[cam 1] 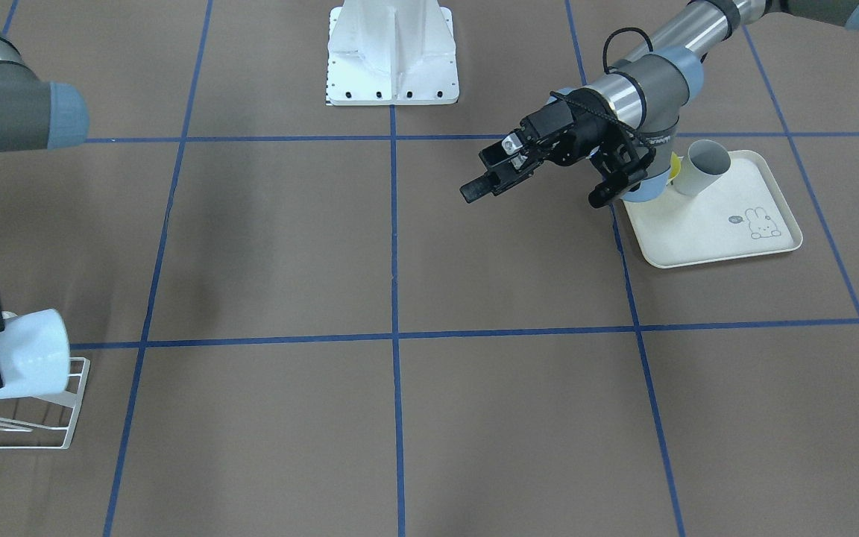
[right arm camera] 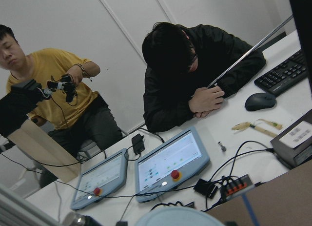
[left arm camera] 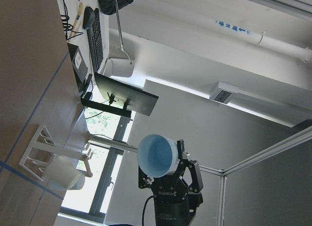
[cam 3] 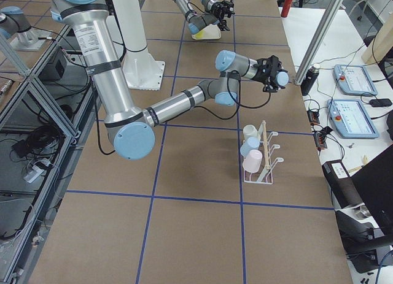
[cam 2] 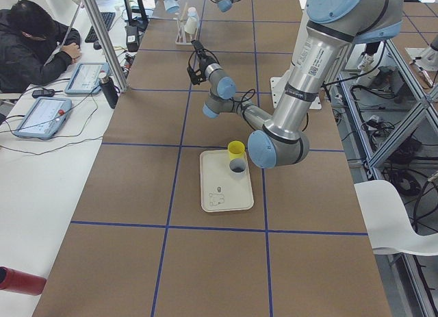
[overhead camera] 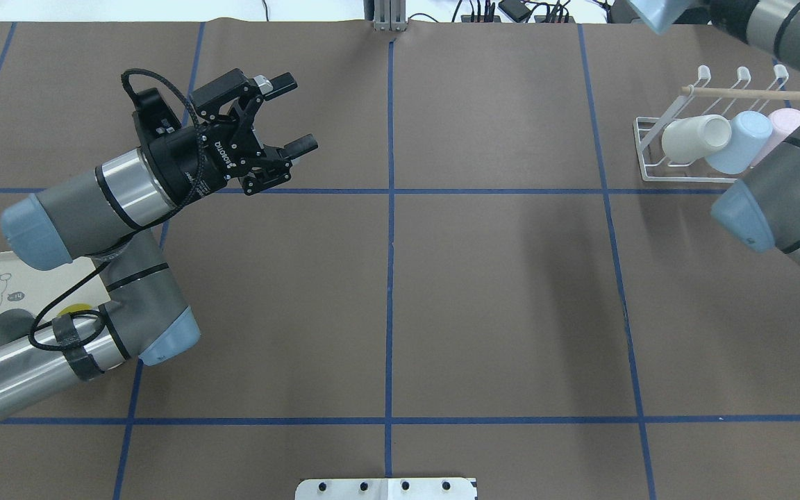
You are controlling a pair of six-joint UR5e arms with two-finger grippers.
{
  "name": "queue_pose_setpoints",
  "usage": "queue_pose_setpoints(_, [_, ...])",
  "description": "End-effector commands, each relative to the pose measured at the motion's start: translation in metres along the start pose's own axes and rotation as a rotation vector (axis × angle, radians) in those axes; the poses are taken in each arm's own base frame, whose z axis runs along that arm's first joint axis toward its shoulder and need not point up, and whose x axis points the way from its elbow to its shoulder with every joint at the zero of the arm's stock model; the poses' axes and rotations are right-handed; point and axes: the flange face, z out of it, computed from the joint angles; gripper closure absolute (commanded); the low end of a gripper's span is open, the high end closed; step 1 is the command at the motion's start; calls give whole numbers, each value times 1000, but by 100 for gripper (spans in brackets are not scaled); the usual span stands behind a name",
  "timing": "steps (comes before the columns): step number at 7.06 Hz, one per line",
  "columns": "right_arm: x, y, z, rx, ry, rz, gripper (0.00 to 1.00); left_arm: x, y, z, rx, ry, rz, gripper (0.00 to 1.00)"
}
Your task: Transfer IKEA cup to right arm and place on rack
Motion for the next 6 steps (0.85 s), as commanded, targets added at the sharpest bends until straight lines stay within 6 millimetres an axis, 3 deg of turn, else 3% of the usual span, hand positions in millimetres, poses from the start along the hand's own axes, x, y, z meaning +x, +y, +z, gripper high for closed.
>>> queue_pose_setpoints(1, [90, -26, 19, 5, 172, -315, 100, 8, -23, -21, -20, -55, 96, 0])
queue_pose_setpoints(2, [123, -35, 30, 2, 219, -366, 100, 8, -36, -42, -39, -127, 188, 0])
queue_pose_setpoints(4, [170, -49, 39, 22, 217, -431, 100, 24, -54, -67, -53, -209, 257, 0])
queue_pose_setpoints(6, [187, -51, 43, 4, 245, -504, 100, 23, -58, -81, -46, -223, 258, 0])
